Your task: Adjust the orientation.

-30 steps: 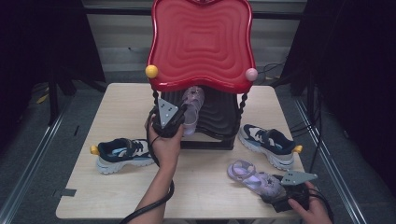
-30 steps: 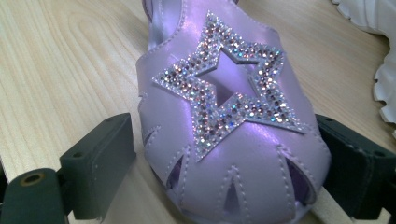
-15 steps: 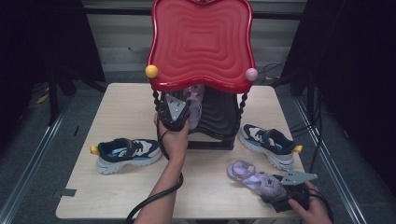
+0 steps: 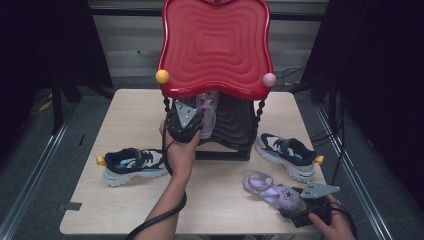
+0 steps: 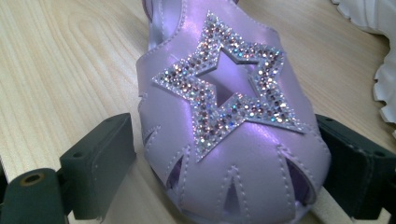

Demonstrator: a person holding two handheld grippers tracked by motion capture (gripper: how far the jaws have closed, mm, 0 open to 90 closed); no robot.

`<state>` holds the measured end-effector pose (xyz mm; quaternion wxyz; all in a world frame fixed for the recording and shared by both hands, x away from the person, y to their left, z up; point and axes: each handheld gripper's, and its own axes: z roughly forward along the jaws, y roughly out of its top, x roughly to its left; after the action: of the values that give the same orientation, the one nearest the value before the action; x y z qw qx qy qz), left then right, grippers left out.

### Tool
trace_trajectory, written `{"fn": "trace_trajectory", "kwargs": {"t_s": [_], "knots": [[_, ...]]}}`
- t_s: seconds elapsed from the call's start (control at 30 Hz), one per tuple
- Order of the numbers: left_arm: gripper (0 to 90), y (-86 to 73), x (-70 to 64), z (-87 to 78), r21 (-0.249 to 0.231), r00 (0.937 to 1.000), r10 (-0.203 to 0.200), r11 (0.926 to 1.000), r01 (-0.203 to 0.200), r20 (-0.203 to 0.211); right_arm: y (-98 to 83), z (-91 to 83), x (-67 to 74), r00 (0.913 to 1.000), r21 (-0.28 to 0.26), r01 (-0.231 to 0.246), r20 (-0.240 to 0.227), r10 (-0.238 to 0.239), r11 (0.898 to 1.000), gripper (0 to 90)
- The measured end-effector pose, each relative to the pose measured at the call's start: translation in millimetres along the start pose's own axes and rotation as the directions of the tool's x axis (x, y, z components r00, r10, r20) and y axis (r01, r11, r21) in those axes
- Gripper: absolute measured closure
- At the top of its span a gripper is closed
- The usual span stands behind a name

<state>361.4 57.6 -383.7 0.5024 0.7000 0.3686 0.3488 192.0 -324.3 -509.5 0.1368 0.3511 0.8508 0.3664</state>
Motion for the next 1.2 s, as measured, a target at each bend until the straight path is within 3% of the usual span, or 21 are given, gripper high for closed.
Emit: {"fn": "trace_trajectory", "kwargs": {"t_s": [0.2,0.23,0.37,0.4,0.53,0.63,0.8,0.83,0.87,0.9,0.93,0.97,1.0,1.03,1.13,1.2], "knots": [[61.3,-0.2,-0.2,0.2,0.041,1.0000,0.004,0.9991,-0.004,0.004,0.0,0.0,0.0,1.0000,0.000,0.000,0.000,0.000,1.000,10.6],[62.2,-1.2,0.2,2.4,0.065,1.0000,0.000,0.9979,0.000,0.000,0.0,0.0,0.0,1.0000,0.000,0.000,0.000,0.000,1.000,10.6],[67.1,-3.0,-0.5,7.3,0.095,0.9999,-0.012,0.9954,0.011,0.006,0.0,0.0,0.0,1.0000,0.000,0.001,0.000,-0.001,1.000,10.7],[74.2,-3.8,-1.0,9.4,0.107,1.0000,-0.006,0.9942,0.006,-0.002,0.0,0.0,0.0,1.0000,0.000,0.001,0.000,-0.001,1.000,10.7],[80.4,-3.3,-1.7,10.5,0.091,0.9994,-0.029,0.9953,0.030,-0.022,0.0,0.0,0.0,1.0000,0.000,-0.001,0.000,0.001,1.000,10.7],[81.7,-2.8,0.7,8.8,0.034,0.9963,-0.067,0.9971,0.069,-0.055,0.0,0.0,-0.1,1.0000,0.000,0.001,0.000,-0.001,1.000,10.7],[82.1,0.3,2.5,10.2,-0.012,0.9910,-0.102,0.9948,0.102,-0.086,0.0,0.0,-0.1,1.0000,0.000,0.001,0.000,-0.001,1.000,10.7],[82.1,2.0,3.2,13.2,-0.022,0.9859,-0.128,0.9917,0.127,-0.107,0.0,0.0,0.0,1.0000,0.000,0.001,0.000,-0.001,1.000,10.7],[82.0,2.0,3.2,13.2,-0.022,0.9859,-0.128,0.9917,0.127,-0.107,0.0,0.0,0.0,1.0000,0.000,0.001,0.000,-0.001,1.000,10.7],[82.0,2.4,4.7,16.9,-0.036,0.9789,-0.147,0.9890,0.144,-0.142,0.0,0.0,-0.1,1.0000,-0.001,0.003,0.000,-0.003,1.000,10.6],[81.9,2.4,4.7,16.9,-0.036,0.9789,-0.147,0.9890,0.144,-0.142,0.0,0.0,-0.1,1.0000,-0.001,0.003,0.000,-0.003,1.000,10.6],[81.7,0.8,6.1,19.4,-0.040,0.9698,-0.171,0.9853,0.166,-0.174,0.0,0.0,0.0,1.0000,0.000,0.001,0.000,-0.001,1.000,10.7],[81.4,-0.9,5.2,21.4,-0.025,0.9680,-0.167,0.9860,0.165,-0.187,0.0,0.0,0.0,1.0000,0.000,0.001,0.000,-0.001,1.000,10.7],[81.0,-3.1,3.4,23.9,-0.015,0.9713,-0.166,0.9860,0.166,-0.170,0.0,0.0,0.0,1.0000,0.000,0.001,0.000,-0.001,1.000,10.6],[78.7,-7.3,-0.9,23.3,-0.006,0.9734,-0.156,0.9875,0.157,-0.168,0.0,0.0,-0.2,1.0000,-0.001,0.003,0.000,-0.003,1.000,10.7],[78.1,-10.0,-3.0,21.4,-0.005,0.9749,-0.170,0.9853,0.171,-0.144,0.0,0.0,-0.1,1.0000,0.000,0.001,0.000,-0.001,1.000,10.7]]}}
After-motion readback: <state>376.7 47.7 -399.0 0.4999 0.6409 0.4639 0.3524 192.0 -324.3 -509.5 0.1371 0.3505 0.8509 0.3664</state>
